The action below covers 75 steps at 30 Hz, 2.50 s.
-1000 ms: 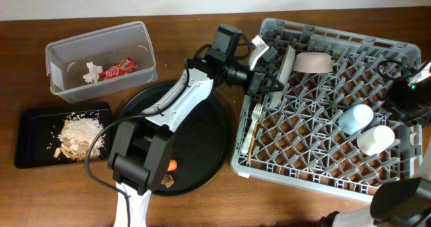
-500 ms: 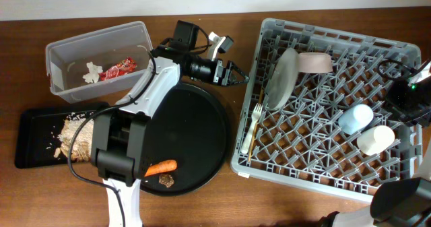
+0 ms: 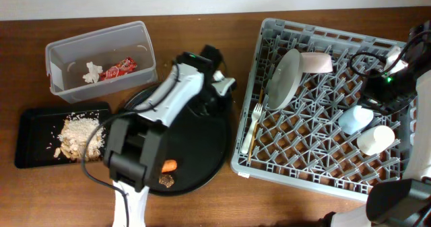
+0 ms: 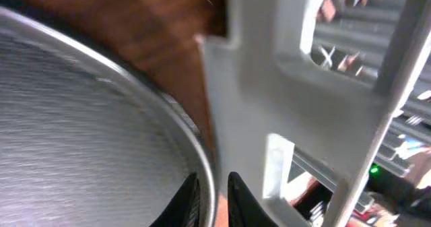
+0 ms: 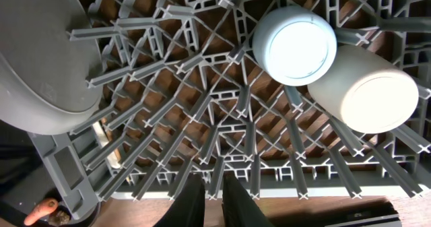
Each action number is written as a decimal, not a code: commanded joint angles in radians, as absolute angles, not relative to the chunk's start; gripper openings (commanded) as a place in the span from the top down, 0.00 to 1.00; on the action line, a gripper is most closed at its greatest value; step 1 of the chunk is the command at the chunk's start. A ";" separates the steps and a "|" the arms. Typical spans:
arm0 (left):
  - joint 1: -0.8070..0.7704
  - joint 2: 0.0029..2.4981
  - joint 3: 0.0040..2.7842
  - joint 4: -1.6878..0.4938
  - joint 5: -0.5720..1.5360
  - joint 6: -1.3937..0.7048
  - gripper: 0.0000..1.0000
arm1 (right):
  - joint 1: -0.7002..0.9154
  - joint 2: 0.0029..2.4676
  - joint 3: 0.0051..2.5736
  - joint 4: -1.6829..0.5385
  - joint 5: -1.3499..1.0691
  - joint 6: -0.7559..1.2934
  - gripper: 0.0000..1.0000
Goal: Sort waste into correct bins and load items into the dishwasher rack
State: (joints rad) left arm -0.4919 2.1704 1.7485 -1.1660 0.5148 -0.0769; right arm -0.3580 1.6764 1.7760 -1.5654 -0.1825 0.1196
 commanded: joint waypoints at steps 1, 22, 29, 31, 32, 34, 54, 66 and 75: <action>-0.597 2.178 1.747 -1.182 0.474 -0.086 0.89 | -0.354 1.679 1.765 -1.563 -0.172 0.108 0.86; -0.685 2.178 1.748 -1.273 0.788 -0.007 0.96 | -0.354 1.680 1.765 -1.548 -0.172 0.108 0.83; -0.562 2.096 1.759 -1.333 0.432 -0.035 0.86 | -0.348 1.696 1.763 -1.545 -0.173 0.100 0.87; -0.484 2.042 1.759 -1.353 0.326 -0.058 0.86 | -0.326 1.702 1.739 -1.528 -0.178 0.084 0.96; -0.449 2.025 1.759 -1.364 0.301 -0.061 0.86 | -0.308 1.703 1.717 -1.509 -0.180 0.081 0.96; -0.368 1.998 1.759 -1.386 0.290 -0.060 0.85 | -0.271 1.704 1.666 -1.458 -0.180 0.081 0.96; -0.138 1.985 1.759 -1.449 0.264 -0.052 0.84 | -0.039 1.707 1.441 -1.190 -0.766 -0.340 0.92; -0.138 1.938 1.746 -1.625 0.132 -0.111 0.74 | -0.288 1.553 1.540 -1.456 -0.346 -0.088 0.30; -0.138 1.284 1.152 -1.250 0.115 -0.492 0.30 | -0.295 1.555 1.536 -1.462 -0.347 -0.088 0.19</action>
State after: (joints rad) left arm -0.1387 1.4414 1.3720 -1.3788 0.1230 -0.2775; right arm -0.2905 1.5566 1.5246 -1.4643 -0.3550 -0.0864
